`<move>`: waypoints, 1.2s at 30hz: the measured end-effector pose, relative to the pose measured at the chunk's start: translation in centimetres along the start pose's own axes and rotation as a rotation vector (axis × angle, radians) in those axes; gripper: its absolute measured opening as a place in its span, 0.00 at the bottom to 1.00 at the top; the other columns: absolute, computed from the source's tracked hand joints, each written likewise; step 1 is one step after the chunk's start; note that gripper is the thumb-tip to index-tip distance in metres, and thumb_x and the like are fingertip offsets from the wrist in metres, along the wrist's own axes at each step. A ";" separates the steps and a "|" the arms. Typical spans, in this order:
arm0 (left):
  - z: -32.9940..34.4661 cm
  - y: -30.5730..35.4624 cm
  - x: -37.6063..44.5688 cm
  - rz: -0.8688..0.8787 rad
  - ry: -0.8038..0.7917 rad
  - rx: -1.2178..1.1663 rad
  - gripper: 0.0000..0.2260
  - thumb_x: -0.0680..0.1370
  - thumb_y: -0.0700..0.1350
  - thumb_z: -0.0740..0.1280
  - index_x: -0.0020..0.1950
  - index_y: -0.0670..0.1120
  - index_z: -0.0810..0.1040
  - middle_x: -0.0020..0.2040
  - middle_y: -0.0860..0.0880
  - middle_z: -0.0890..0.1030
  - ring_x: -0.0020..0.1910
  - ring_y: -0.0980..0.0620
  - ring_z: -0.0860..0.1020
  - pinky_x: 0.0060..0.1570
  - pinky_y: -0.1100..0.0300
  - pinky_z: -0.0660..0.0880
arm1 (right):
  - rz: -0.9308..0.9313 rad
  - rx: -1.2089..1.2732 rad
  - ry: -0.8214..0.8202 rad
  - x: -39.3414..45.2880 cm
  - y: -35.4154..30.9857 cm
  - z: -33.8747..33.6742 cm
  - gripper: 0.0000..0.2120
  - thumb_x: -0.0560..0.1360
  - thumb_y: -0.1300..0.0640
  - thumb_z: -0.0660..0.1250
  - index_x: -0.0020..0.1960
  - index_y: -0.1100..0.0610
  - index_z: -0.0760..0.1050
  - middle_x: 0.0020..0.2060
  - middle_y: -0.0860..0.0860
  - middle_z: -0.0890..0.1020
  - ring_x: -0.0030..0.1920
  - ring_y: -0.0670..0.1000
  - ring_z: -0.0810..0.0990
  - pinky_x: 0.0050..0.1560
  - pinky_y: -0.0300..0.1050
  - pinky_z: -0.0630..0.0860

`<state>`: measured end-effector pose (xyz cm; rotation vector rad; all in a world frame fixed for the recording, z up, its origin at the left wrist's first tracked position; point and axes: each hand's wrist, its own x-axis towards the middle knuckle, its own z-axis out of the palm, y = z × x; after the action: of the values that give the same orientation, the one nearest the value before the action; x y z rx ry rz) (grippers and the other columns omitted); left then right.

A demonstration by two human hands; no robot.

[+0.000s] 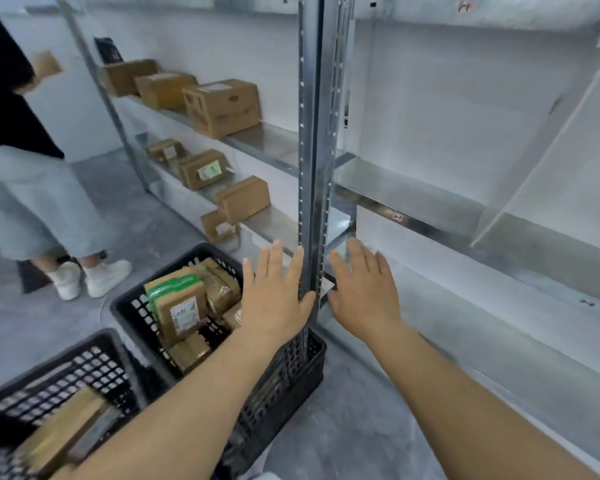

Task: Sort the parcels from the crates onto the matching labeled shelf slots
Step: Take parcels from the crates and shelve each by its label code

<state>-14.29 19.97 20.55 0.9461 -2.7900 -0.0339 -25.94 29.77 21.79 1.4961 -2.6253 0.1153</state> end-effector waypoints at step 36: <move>3.0 -34.6 -33.0 -0.809 -0.214 -0.233 0.32 0.80 0.57 0.56 0.78 0.51 0.44 0.78 0.43 0.45 0.77 0.44 0.45 0.75 0.45 0.46 | -0.503 0.022 -0.384 -8.6 -43.7 8.2 0.24 0.80 0.51 0.57 0.74 0.54 0.56 0.72 0.55 0.62 0.68 0.58 0.66 0.63 0.53 0.67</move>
<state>31.51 12.28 8.92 2.0040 -2.2873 -0.5831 15.46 13.85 12.76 2.3288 -2.3976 -0.2101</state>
